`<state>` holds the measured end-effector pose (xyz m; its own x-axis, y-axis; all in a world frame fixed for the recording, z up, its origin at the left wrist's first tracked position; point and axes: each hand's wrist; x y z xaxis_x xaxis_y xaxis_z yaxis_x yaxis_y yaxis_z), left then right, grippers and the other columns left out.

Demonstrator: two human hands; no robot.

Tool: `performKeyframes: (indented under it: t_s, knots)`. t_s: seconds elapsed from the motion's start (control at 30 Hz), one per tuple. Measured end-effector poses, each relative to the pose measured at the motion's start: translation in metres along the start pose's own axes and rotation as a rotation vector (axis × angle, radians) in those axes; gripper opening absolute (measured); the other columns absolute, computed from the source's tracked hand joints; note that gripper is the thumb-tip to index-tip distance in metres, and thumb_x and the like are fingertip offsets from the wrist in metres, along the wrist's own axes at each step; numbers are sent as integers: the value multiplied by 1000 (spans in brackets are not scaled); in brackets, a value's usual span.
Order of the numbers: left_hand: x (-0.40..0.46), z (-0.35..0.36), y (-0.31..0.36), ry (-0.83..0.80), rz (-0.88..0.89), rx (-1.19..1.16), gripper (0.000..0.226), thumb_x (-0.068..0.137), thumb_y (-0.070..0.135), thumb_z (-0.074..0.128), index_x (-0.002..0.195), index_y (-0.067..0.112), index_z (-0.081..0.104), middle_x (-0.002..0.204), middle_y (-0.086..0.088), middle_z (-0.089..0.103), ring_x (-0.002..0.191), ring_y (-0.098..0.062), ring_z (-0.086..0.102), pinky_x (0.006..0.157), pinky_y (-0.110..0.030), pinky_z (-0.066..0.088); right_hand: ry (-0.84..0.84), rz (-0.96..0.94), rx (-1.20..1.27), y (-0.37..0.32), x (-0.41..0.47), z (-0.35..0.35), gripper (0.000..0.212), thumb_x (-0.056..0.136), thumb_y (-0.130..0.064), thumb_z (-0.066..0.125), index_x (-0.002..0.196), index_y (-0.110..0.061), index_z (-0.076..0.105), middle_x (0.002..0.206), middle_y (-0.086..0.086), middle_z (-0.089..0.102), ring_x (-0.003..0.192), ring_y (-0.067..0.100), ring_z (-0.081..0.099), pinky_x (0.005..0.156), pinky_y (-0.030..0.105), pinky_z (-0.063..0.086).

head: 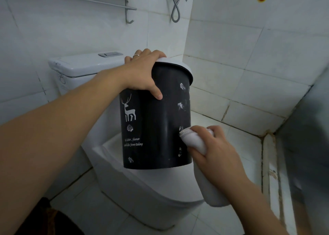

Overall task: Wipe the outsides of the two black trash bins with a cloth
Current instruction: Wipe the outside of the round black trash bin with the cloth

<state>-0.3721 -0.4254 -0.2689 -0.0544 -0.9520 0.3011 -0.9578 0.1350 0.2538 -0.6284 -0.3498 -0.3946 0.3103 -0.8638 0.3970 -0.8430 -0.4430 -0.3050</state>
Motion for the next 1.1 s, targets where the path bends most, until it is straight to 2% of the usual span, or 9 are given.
performKeyframes:
  t_s: [0.23,0.4,0.53,0.63,0.73,0.87,1.1]
  knots:
    - [6,-5,-3,-45,8,-73,103,57,32,93,142,26,35,130,10,38,131,-20,31,110,-45,31,-10,4,-14,1,0,-1,39,88,-42,60,124,-48,47,118,-10,39,76,13,42,59,26,36]
    - [9,-5,1,-78,34,46,116,61,28,91,154,26,22,146,-2,29,141,-27,23,114,-47,28,-5,-8,-15,-2,-2,-2,37,88,-42,60,122,-48,47,117,-9,41,77,12,42,57,26,36]
    - [7,0,10,-82,44,102,126,54,43,91,154,24,18,151,-1,26,143,-26,19,116,-51,24,-22,-31,-43,-8,-6,-3,37,89,-42,58,123,-48,46,115,-10,40,78,11,42,53,21,31]
    - [6,5,11,-69,59,157,135,47,53,92,154,24,15,152,-1,25,143,-27,18,116,-54,21,-17,-45,-60,-14,-8,-3,36,88,-42,59,121,-48,46,115,-9,41,78,12,41,53,23,33]
    - [6,6,9,-55,49,157,135,46,54,92,154,24,16,151,-1,26,143,-28,18,116,-53,21,-14,-52,-81,-21,-12,-2,36,86,-41,60,119,-47,48,113,-7,44,78,15,47,53,25,36]
    - [6,5,5,-60,18,150,134,47,53,92,154,24,16,152,-2,24,144,-29,17,116,-53,21,-30,-62,-104,-31,-21,5,38,81,-37,67,117,-41,52,109,-3,48,79,20,55,46,24,35]
    - [5,3,3,-70,19,128,133,48,49,93,154,25,16,152,-2,25,144,-28,18,116,-52,22,-30,-79,-103,-34,-25,11,40,80,-37,69,117,-40,53,108,-2,50,78,20,55,44,24,36]
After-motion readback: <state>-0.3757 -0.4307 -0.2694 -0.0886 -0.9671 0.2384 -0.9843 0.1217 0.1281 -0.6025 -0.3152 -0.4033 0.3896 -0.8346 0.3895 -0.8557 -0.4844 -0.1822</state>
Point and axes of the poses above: each hand's wrist, its own x-axis towards the middle knuckle, its own z-axis out of the palm, y = z × x
